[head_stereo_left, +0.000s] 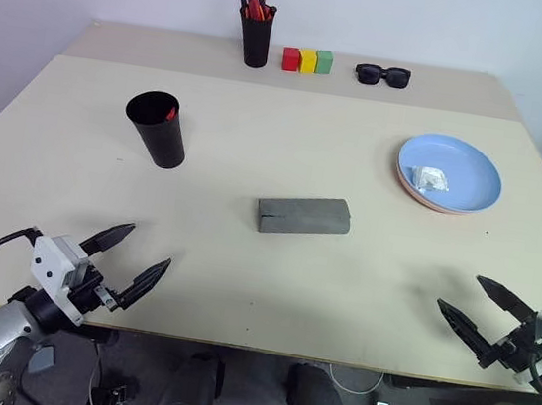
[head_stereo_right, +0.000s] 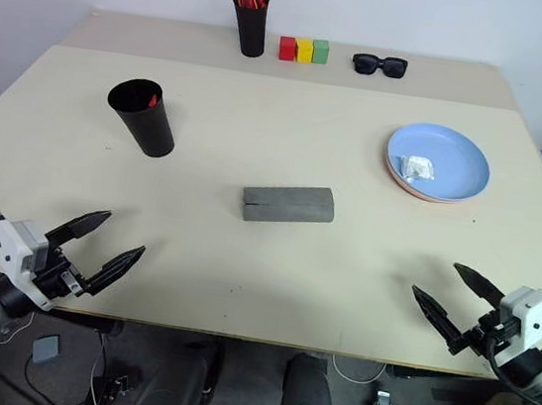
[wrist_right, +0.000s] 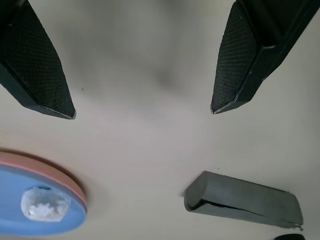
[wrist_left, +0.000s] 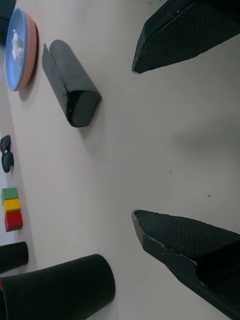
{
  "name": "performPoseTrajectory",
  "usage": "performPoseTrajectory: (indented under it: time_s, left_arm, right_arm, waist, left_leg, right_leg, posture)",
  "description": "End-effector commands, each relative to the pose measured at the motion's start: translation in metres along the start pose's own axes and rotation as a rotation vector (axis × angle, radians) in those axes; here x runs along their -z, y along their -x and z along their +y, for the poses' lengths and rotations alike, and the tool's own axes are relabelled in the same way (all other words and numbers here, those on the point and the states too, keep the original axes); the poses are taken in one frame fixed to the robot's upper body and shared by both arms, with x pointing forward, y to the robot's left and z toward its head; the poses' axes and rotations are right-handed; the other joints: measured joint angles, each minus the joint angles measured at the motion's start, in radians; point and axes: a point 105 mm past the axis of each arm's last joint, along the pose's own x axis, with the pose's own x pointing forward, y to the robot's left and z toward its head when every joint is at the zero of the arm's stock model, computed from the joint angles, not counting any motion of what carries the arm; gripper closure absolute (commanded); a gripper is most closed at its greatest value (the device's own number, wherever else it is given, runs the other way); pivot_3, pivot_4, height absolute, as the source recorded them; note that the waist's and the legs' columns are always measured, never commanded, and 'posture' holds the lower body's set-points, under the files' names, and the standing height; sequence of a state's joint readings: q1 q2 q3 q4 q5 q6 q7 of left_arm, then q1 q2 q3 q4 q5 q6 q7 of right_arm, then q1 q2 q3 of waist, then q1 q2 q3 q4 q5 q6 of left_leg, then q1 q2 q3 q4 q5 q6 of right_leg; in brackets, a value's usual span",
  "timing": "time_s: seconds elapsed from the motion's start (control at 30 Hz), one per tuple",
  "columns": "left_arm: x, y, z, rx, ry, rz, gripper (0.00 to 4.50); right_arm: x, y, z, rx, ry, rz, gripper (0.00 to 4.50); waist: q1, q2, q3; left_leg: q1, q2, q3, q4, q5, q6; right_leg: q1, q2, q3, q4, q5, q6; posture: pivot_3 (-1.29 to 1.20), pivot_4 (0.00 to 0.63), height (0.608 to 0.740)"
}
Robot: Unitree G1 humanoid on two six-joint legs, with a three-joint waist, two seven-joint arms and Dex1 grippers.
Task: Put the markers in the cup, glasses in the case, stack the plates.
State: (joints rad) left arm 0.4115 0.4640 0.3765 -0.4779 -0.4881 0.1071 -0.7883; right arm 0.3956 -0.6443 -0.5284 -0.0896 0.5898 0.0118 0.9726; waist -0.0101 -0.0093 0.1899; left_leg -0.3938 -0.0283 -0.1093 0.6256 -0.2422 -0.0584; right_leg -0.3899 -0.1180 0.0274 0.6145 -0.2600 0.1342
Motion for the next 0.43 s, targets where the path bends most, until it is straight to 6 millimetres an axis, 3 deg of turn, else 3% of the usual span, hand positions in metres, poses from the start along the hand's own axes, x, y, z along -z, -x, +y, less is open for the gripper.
performPoseTrajectory:
  time_s: [0.03, 0.2, 0.43]
  left_arm:
    - [-0.007, -0.005, 0.0, 0.001, -0.022, -0.023, 0.0]
    - [-0.009, -0.014, -0.01, 0.02, -0.009, -0.024, 0.0]
    - [-0.003, -0.007, -0.01, -0.009, 0.003, -0.008, 0.0]
  right_arm:
    - [-0.007, 0.006, -0.001, 0.028, 0.033, -0.028, 0.08]
    - [-0.014, 0.001, -0.004, 0.026, 0.041, -0.032, 0.08]
    - [-0.018, -0.008, -0.001, 0.008, 0.05, -0.035, 0.08]
  waist:
    - [0.0, 0.0, 0.0]
    - [-0.003, 0.0, 0.0]
    - [-0.001, 0.0, 0.0]
  left_leg:
    - [0.0, 0.001, 0.0, -0.001, 0.0, 0.0]
    - [0.001, 0.001, 0.0, 0.002, 0.0, 0.0]
    - [0.001, 0.002, 0.0, 0.001, 0.0, 0.0]
  right_leg:
    - [0.0, 0.001, -0.001, 0.0, 0.0, 0.0]
    - [0.002, 0.001, -0.001, 0.001, 0.0, 0.0]
    - [0.001, 0.001, -0.001, 0.001, 0.0, -0.001]
  posture:
    - [0.0, 0.15, 0.74]
    - [0.0, 0.15, 0.74]
    - [0.0, 0.15, 0.74]
